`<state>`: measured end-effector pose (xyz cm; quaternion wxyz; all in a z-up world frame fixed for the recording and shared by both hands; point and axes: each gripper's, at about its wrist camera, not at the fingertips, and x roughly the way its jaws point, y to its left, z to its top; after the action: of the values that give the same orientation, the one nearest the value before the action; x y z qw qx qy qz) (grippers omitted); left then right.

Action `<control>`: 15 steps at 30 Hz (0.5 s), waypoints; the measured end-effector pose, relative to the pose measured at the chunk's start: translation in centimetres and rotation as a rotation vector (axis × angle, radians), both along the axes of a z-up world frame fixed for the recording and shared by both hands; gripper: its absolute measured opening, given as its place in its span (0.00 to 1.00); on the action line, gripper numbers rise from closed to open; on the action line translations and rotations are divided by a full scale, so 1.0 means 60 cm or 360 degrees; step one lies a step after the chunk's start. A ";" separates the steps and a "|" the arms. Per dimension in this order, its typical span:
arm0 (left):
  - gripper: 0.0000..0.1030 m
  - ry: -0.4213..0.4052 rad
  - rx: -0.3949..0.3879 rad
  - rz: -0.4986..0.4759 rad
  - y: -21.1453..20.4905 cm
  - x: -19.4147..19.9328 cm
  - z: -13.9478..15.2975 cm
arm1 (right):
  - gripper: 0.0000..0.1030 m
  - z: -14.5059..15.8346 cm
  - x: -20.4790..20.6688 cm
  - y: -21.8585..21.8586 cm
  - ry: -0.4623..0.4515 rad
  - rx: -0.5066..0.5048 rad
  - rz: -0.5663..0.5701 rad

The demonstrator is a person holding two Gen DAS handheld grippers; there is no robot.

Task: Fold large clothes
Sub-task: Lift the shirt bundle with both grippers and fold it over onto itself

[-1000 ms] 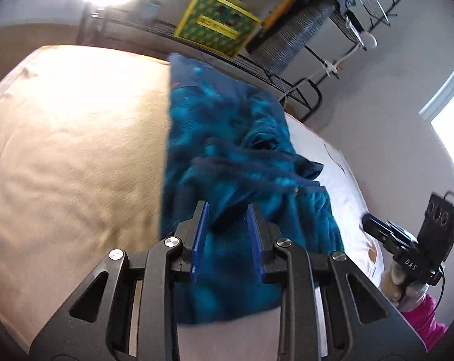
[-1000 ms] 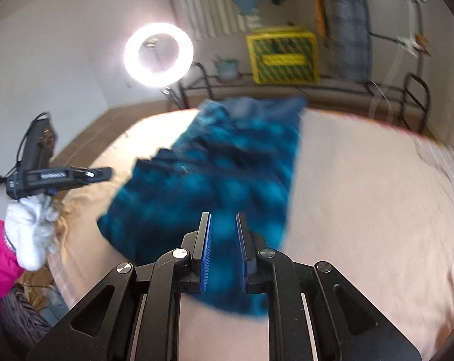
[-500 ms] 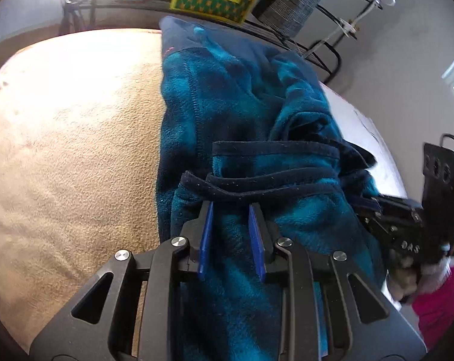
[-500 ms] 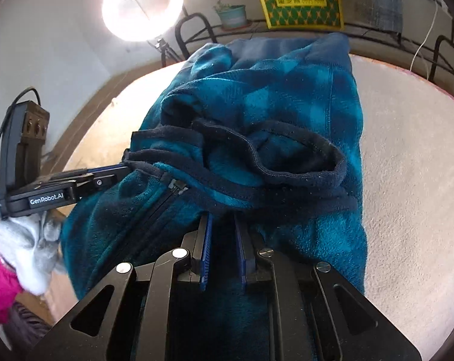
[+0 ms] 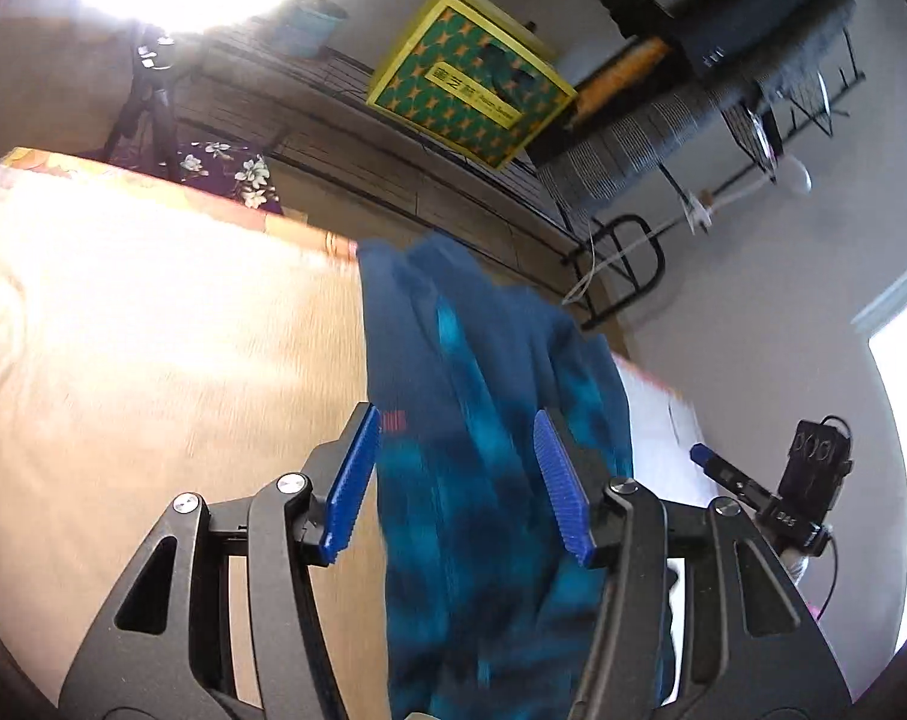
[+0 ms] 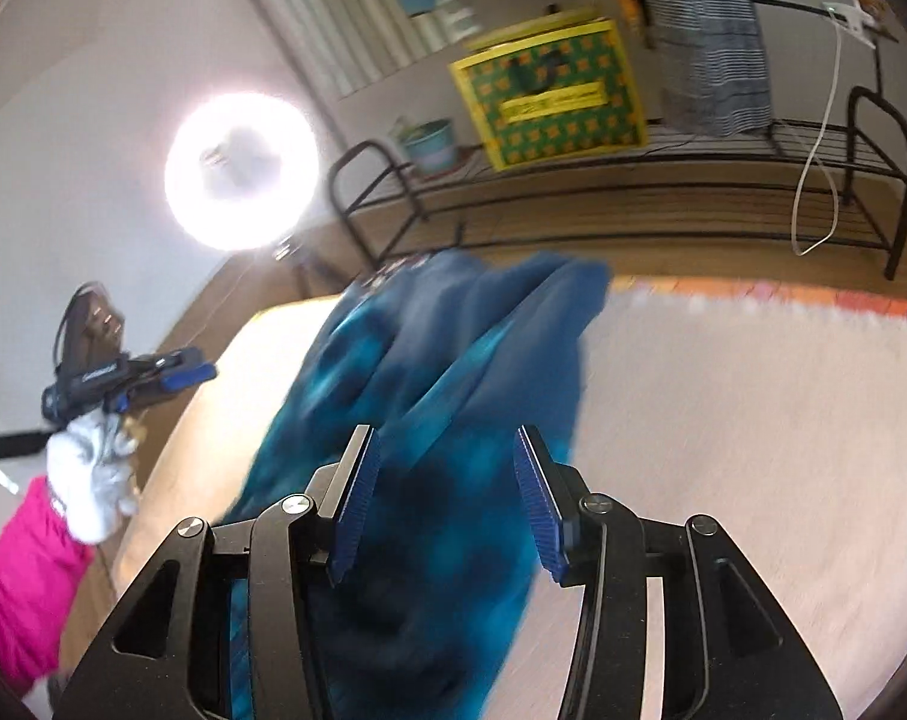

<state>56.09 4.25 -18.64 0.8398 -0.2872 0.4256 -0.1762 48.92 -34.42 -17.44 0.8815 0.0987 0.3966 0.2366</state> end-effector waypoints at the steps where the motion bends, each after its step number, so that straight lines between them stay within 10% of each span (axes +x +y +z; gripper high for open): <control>1: 0.56 0.0018 -0.0014 0.0006 0.000 0.018 -0.006 | 0.44 -0.006 0.019 -0.004 0.0012 0.0010 -0.0026; 15: 0.57 0.0163 0.0205 -0.0016 -0.070 0.190 -0.105 | 0.42 -0.109 0.196 0.017 0.0169 -0.0154 -0.0142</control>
<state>67.52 0.06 -24.96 0.8329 -0.2391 0.4798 -0.1376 60.66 -33.43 -24.00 0.8726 0.0858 0.4490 0.1720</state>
